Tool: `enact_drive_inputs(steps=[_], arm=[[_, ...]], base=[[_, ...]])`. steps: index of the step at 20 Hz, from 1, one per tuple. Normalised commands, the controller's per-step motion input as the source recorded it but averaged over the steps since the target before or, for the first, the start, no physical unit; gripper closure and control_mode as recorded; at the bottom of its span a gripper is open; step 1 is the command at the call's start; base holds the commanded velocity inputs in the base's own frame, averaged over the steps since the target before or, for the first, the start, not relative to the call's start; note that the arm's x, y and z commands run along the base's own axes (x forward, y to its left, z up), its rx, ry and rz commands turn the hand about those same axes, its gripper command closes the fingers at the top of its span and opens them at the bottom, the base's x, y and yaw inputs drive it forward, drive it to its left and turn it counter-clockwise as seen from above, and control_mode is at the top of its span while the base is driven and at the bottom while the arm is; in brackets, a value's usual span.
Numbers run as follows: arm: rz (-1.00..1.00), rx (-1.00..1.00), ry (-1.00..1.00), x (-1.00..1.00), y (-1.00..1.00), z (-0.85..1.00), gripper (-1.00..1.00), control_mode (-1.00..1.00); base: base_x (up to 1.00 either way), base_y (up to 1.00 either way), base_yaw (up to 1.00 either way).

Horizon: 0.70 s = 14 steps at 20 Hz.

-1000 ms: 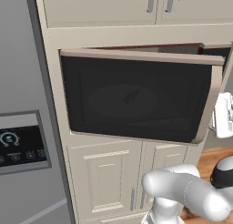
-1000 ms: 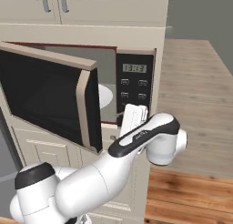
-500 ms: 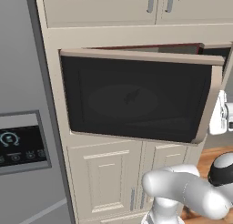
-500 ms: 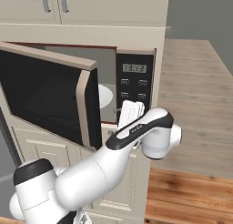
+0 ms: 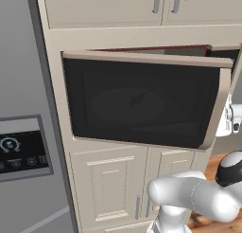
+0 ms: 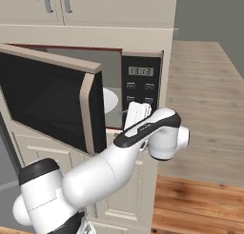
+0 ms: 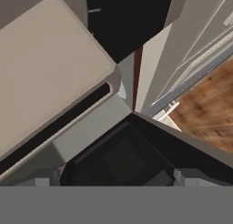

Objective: Open the microwave door.

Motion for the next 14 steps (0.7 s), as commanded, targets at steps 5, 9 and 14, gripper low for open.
enact_drive_inputs(steps=[5, 9, 14], arm=[[0.00, 0.00, 0.00, 0.00, 0.15, 0.00, -1.00, -1.00], [0.04, 0.00, 0.00, 0.00, 0.30, 0.00, -1.00, -1.00], [0.07, 0.00, 0.00, -0.01, 0.51, 0.00, -1.00, -1.00]], base=[[0.00, 0.00, 0.00], [0.00, 0.00, 0.00], [0.00, 0.00, 0.00]])
